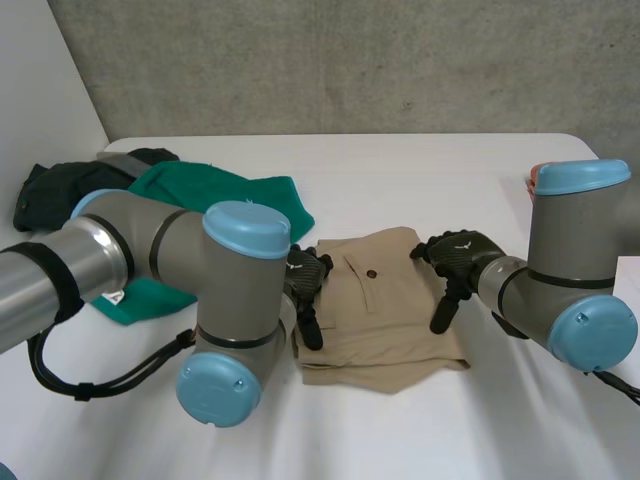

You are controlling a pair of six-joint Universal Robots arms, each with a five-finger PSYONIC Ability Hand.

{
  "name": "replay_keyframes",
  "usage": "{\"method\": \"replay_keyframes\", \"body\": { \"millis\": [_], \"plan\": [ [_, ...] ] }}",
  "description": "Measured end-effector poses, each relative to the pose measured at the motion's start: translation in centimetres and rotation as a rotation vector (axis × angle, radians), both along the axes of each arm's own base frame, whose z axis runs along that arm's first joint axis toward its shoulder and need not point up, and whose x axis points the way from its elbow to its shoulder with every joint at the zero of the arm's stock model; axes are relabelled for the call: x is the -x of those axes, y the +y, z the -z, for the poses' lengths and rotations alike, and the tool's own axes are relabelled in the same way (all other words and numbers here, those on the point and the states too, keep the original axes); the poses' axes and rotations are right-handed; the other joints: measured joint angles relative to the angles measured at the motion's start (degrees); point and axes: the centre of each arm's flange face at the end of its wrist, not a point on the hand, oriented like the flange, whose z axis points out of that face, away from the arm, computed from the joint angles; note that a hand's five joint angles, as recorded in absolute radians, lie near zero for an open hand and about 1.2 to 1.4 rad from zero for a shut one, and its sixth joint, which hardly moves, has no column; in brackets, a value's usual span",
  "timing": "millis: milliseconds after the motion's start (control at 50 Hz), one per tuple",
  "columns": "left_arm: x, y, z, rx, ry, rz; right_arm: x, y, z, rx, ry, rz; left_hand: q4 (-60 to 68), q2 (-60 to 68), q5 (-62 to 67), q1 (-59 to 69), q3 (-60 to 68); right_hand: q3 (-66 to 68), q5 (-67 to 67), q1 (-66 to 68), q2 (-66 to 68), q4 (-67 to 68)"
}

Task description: Fold the laundry.

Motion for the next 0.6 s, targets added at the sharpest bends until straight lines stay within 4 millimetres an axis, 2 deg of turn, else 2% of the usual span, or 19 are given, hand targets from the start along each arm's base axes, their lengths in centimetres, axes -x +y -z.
{"method": "replay_keyframes", "body": {
  "millis": [60, 120, 160, 180, 240, 300, 360, 380, 400, 480, 600],
  "plan": [
    [0.0, -0.1, -1.9, 0.023, 0.026, 0.017, 0.2, -0.2, -0.7, 0.054, 0.035, -0.003, 0.0, -0.02, -0.01, 0.0, 0.0, 0.0, -0.01, 0.0, 0.0, 0.0],
    [0.2, 0.2, -4.8, 0.068, 0.089, 0.054, 0.2, -0.3, -2.1, 0.134, 0.026, -0.001, 0.0, -0.08, -0.01, 0.0, 0.0, 0.0, -0.03, 0.0, 0.0, 0.0],
    [0.2, 0.3, -5.4, 0.076, 0.101, 0.062, 0.2, -0.3, -2.4, 0.145, 0.023, -0.001, 0.0, -0.08, -0.01, 0.0, 0.0, 0.0, -0.05, 0.0, 0.0, 0.0],
    [0.4, 0.6, -7.9, 0.12, 0.161, 0.099, 0.3, 0.1, -4.4, 0.235, 0.0, 0.006, 0.0, -0.08, -0.01, 0.0, 0.0, 0.0, -0.04, 0.0, 0.0, 0.0],
    [0.3, 0.8, -10.7, 0.177, 0.233, 0.145, 0.5, 1.1, -6.4, 0.332, -0.028, 0.014, 0.0, -0.08, -0.01, 0.0, 0.0, 0.0, -0.04, 0.0, 0.0, 0.0],
    [0.1, 0.8, -12.9, 0.221, 0.287, 0.183, 0.7, 2.5, -7.2, 0.39, -0.044, 0.015, 0.0, -0.08, -0.01, 0.0, 0.0, 0.0, -0.03, 0.0, 0.0, 0.0],
    [-0.1, 0.7, -13.7, 0.235, 0.309, 0.207, 0.8, 3.4, -7.1, 0.404, -0.047, 0.011, 0.0, -0.08, -0.01, 0.0, 0.0, 0.0, -0.04, 0.0, 0.0, 0.0],
    [-0.4, 0.6, -14.8, 0.246, 0.34, 0.268, 1.0, 5.3, -6.2, 0.398, -0.042, -0.006, 0.0, -0.08, -0.01, 0.0, 0.0, 0.0, -0.04, 0.0, 0.0, 0.0],
    [-0.5, 0.7, -15.0, 0.245, 0.35, 0.298, 1.0, 5.9, -5.8, 0.391, -0.04, -0.013, 0.0, -0.08, -0.01, 0.0, 0.0, 0.0, -0.04, 0.0, 0.0, 0.0],
    [-0.4, 1.4, -15.3, 0.209, 0.38, 0.449, 1.1, 8.9, -3.2, 0.335, -0.027, -0.052, 0.01, -0.08, -0.01, 0.0, 0.0, 0.0, -0.04, 0.0, 0.0, 0.0],
    [-0.3, 3.0, -15.0, 0.148, 0.404, 0.618, 0.9, 11.1, -0.3, 0.32, -0.047, -0.084, 0.0, -0.08, -0.01, 0.0, 0.0, 0.0, -0.04, 0.0, 0.0, 0.0]
  ]
}}
